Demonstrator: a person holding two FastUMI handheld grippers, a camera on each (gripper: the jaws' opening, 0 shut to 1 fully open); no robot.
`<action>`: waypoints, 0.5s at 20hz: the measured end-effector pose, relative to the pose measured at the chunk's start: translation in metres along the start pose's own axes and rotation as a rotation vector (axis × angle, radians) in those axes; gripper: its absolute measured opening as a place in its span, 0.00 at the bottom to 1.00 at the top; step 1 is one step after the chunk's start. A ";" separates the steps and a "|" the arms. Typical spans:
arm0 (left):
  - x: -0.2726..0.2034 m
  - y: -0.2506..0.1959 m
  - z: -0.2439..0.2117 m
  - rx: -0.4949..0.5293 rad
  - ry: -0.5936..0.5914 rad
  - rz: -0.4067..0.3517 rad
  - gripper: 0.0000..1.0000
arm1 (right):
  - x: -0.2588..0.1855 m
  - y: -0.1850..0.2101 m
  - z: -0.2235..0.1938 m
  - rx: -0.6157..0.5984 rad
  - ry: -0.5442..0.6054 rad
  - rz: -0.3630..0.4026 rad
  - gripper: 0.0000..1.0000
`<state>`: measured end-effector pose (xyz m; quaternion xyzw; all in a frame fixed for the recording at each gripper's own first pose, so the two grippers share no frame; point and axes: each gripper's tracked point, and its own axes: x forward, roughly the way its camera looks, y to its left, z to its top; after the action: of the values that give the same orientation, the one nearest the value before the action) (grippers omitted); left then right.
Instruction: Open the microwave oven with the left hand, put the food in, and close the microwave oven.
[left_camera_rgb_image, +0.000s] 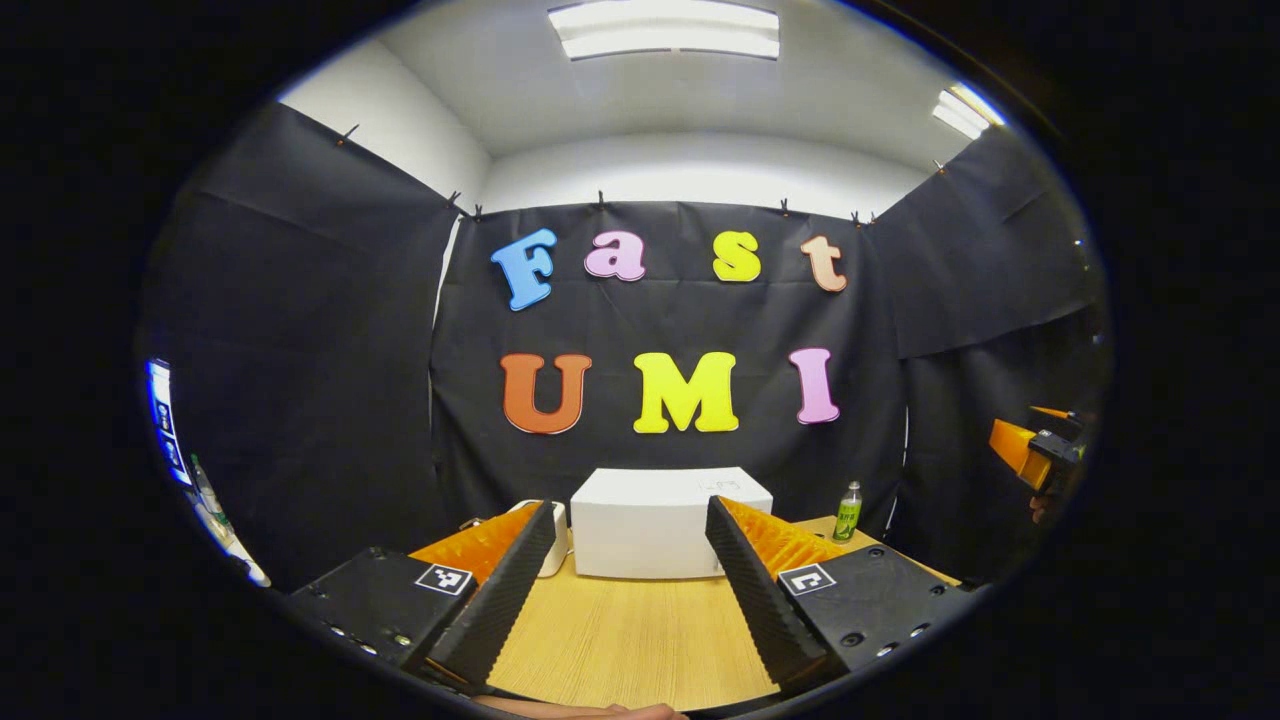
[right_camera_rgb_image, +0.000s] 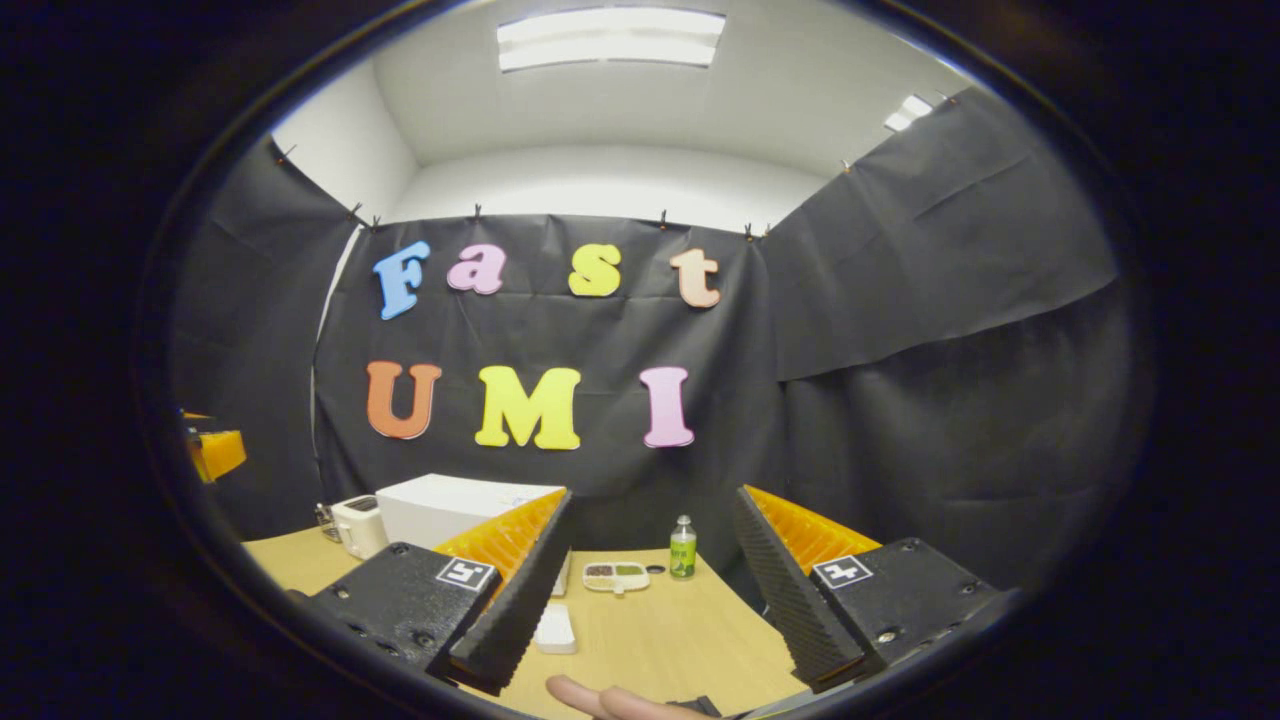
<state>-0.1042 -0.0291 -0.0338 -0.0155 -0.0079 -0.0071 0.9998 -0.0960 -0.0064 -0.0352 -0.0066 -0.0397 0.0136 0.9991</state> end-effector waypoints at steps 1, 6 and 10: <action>0.001 -0.003 -0.002 -0.001 0.002 -0.015 0.95 | 0.001 -0.002 0.000 0.002 0.001 -0.003 1.00; 0.005 -0.003 -0.004 0.002 0.016 -0.016 0.95 | 0.001 -0.004 0.000 0.002 -0.004 -0.002 0.91; 0.002 -0.007 -0.002 0.001 0.008 -0.025 0.95 | -0.001 -0.009 0.001 -0.003 -0.011 -0.015 1.00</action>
<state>-0.1025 -0.0367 -0.0355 -0.0147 -0.0043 -0.0197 0.9997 -0.0973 -0.0152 -0.0346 -0.0079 -0.0453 0.0061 0.9989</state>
